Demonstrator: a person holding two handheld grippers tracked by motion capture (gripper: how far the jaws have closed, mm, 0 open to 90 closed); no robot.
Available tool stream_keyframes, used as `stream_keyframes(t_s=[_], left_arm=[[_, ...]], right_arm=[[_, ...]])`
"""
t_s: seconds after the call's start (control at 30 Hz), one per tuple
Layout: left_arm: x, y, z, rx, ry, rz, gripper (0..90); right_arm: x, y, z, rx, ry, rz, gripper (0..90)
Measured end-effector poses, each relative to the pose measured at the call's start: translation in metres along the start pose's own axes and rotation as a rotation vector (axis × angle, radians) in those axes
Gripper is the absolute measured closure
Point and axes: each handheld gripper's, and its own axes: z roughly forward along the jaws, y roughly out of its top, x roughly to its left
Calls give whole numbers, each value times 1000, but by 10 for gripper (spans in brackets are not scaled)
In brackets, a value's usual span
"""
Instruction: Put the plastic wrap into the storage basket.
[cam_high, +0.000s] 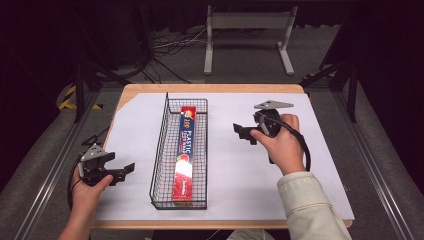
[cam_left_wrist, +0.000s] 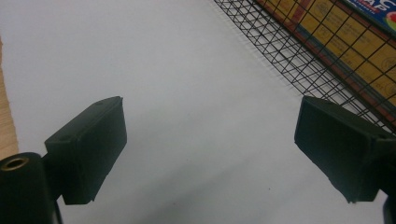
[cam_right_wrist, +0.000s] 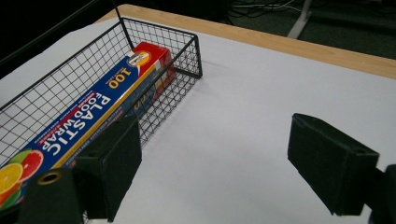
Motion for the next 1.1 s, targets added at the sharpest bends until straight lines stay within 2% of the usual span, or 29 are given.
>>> stream_keyframes(t_s=[0.17, 0.2, 0.23, 0.33, 0.47, 0.63, 0.8, 0.93, 1.1], left_arm=[[3, -2, 2, 5, 10, -17, 100], [3, -2, 2, 5, 10, -17, 100], [3, -3, 2, 2, 8, -23, 100], [4, -4, 5, 1, 14, -5, 99], [4, -7, 11, 6, 31, 16, 98], [5, -9, 15, -3, 25, 43, 96], [5, -10, 16, -7, 13, 52, 96], [4, -11, 17, -13, 11, 54, 95], [5, -13, 19, -4, 12, 44, 96]], right_arm=[[-18, -20, -4, -42, 17, -39, 179], [-18, -20, -4, -42, 17, -39, 179], [-22, -25, -5, -46, 21, -49, 177], [-37, -42, -7, -30, 18, -53, 175], [-53, -58, -12, -45, 2, -27, 166], [-69, -78, -15, -37, -26, 6, 166], [-80, -90, -17, -29, -63, 0, 166], [-87, -100, -19, 28, -53, -20, 167], [-91, -105, -22, 4, -36, 9, 167]])
